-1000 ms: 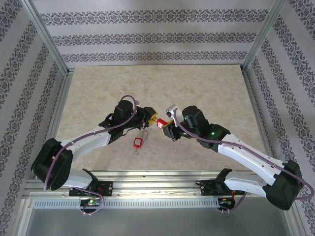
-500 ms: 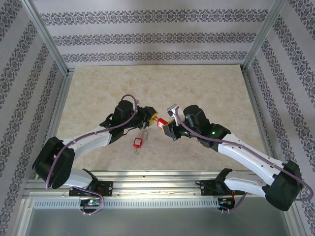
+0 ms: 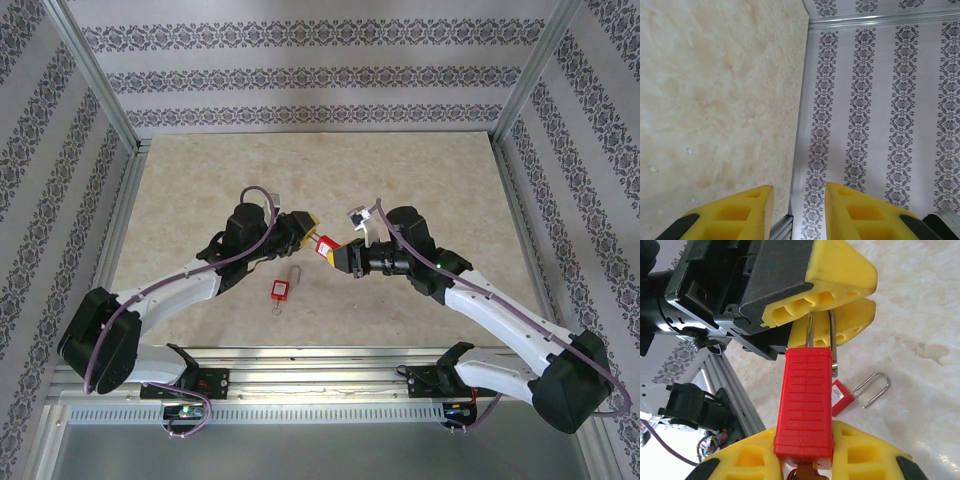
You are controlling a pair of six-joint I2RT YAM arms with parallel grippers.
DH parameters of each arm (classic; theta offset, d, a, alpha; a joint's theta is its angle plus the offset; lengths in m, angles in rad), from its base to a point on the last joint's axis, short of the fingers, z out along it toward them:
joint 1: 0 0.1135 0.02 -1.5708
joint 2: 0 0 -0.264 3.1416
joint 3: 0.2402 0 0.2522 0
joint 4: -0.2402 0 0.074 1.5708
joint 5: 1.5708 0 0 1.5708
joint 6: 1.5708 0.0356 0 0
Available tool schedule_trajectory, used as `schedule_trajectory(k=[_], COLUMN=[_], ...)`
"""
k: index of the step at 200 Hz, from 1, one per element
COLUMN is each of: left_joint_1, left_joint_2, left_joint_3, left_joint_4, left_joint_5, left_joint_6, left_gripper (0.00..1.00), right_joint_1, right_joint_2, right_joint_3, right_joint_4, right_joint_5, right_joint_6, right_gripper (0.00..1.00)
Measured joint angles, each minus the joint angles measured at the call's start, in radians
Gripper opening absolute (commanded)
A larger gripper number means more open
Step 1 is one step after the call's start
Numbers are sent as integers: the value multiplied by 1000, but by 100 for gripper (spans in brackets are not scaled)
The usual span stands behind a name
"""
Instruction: Unlock with the key
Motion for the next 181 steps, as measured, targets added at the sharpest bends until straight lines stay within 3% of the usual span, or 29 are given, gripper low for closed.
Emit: schedule_trajectory(k=[85, 149, 181], left_joint_1=[-3, 19, 23], left_joint_2=[-159, -280, -315], left_joint_3=[-69, -143, -153], left_joint_4=[43, 100, 95], left_joint_5=[-61, -111, -121], left_joint_6=[150, 284, 304], left_gripper=[0, 0, 48], right_joint_1=[-68, -166, -165], right_joint_2=[3, 43, 60], right_joint_3=[8, 26, 29], right_joint_4=[91, 94, 90], right_joint_5=[-209, -231, -233], right_joint_6=[131, 284, 298], right_gripper=[0, 0, 0])
